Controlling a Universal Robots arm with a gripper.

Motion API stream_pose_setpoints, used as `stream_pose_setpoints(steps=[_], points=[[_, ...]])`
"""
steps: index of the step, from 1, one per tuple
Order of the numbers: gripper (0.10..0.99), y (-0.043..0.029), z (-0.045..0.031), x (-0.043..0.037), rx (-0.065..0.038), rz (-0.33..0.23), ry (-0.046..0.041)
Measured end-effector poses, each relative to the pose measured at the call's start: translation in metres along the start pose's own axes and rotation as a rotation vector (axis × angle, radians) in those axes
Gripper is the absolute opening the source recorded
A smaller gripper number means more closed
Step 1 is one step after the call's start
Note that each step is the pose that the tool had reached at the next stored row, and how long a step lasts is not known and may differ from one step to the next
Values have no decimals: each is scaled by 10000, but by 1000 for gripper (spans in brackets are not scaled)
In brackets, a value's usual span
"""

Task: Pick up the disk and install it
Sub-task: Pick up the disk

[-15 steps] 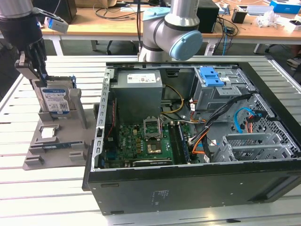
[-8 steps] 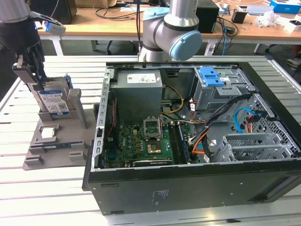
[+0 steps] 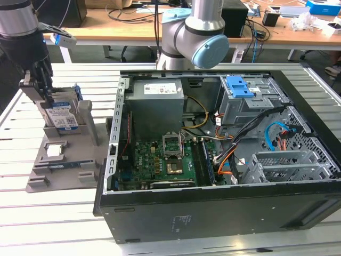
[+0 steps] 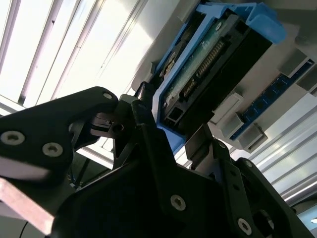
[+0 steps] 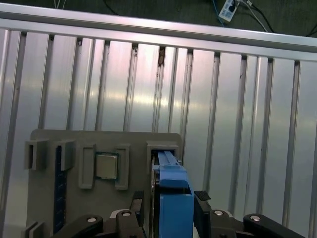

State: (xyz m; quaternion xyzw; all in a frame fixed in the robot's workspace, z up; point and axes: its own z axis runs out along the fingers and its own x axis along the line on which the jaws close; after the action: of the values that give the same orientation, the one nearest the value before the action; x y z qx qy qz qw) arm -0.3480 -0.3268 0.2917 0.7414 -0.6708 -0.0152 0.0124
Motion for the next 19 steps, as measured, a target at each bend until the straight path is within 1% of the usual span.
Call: stream_pose_setpoints(steps=[8, 9, 10, 11, 12, 19], points=[[514, 0, 7, 0, 0, -1, 0], [498, 0, 7, 0, -1, 0, 0], [431, 0, 7, 0, -1, 0, 4], [431, 0, 7, 0, -2, 1, 0], [373, 0, 8, 0, -1, 0, 0], [369, 0, 11, 0, -1, 0, 0]])
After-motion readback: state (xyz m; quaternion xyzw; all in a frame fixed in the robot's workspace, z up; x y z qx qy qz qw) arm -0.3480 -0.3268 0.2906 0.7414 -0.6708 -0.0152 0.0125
